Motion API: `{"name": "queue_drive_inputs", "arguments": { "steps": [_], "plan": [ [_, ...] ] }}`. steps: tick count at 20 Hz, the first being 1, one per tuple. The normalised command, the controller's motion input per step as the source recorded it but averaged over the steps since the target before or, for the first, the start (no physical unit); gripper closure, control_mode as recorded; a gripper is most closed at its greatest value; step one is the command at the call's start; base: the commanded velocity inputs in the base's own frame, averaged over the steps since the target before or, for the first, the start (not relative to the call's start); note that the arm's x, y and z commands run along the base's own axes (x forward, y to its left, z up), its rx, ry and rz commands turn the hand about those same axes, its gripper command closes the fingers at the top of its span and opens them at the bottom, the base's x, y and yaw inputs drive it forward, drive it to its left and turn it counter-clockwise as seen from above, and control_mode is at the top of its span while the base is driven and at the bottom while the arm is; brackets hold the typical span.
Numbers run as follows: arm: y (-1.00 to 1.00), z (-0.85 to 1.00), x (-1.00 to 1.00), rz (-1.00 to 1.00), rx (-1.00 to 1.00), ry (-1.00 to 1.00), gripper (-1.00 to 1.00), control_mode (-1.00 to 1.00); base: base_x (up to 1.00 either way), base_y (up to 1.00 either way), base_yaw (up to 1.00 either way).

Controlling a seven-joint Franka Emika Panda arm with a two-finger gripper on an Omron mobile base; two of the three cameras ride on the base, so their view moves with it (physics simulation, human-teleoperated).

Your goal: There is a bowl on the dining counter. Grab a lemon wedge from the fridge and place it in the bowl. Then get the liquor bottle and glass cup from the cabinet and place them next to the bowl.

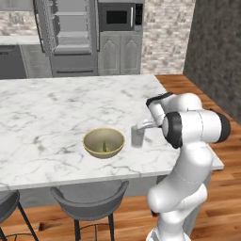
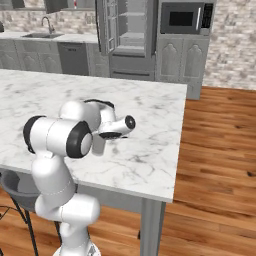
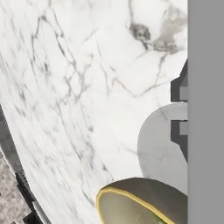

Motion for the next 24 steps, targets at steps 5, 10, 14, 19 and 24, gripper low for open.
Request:
{"name": "queue_drive_inputs", "arguments": {
  "steps": [5,10,14,19,24],
  "plan": [
    [0.28,0.00,-0.21,0.00,0.00,-0.05,-1.00,-1.00,0.00,0.00,0.00],
    [0.00,0.03,-0.09,0.00,0.00,-0.02,-1.00,-1.00,0.00,0.00,0.00],
    [-0.19,0.52,-0.21,0.00,0.01,0.00,-1.00,-1.00,0.00,0.00,0.00],
    [-0.08,0.87,-0.15,-0.01,0.00,0.00,-1.00,-1.00,0.00,0.00,0.00],
    [0.00,1.00,-0.27,-0.04,0.00,0.00,-1.00,-1.00,0.00,0.00,0.00]
  ]
}}
